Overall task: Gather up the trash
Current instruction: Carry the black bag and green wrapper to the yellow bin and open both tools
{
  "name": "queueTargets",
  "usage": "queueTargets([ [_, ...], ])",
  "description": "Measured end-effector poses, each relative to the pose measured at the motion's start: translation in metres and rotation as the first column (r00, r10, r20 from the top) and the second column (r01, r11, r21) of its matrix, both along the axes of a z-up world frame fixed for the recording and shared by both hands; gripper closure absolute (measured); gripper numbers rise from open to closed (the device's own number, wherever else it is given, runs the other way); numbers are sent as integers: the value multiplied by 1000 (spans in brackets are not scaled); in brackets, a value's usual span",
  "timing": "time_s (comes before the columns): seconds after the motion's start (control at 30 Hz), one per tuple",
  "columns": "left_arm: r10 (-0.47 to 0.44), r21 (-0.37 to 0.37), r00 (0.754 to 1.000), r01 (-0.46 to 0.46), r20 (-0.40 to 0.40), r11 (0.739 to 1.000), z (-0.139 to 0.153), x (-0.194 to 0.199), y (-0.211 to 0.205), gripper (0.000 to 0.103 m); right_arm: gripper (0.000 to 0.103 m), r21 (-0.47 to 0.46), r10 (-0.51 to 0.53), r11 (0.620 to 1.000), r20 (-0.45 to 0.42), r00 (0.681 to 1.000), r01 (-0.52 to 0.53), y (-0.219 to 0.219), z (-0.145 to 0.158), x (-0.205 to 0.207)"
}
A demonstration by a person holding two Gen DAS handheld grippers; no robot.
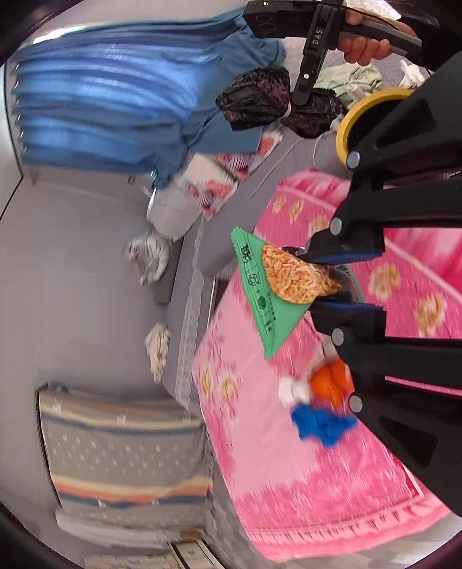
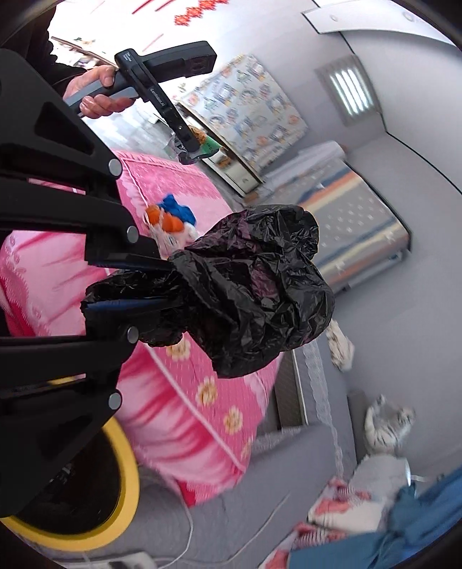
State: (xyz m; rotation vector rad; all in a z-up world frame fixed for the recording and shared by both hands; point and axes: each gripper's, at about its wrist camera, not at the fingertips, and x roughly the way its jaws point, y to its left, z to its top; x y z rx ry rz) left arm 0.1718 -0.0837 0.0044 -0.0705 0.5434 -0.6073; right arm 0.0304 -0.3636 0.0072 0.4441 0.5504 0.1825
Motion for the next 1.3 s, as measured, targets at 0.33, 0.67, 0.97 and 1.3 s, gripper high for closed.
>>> queueTargets([
  [0.33, -205, 57, 978, 202, 48, 978, 2, -25, -106, 87, 90, 30, -189, 981, -26, 982, 190, -60, -22, -49],
  [0.67, -350, 103, 937, 346, 21, 933, -16, -45, -191, 87, 90, 30, -326, 944, -101, 940, 330, -94, -56, -77],
  [0.97, -401, 123, 916, 398, -5, 909, -36, -51, -232, 87, 90, 47, -375, 921, -166, 912, 387, -114, -87, -91],
  [1.3, -426, 141, 900, 436, -98, 889, -73, -45, -266, 87, 90, 29, -436, 891, -218, 873, 453, -124, -112, -98],
])
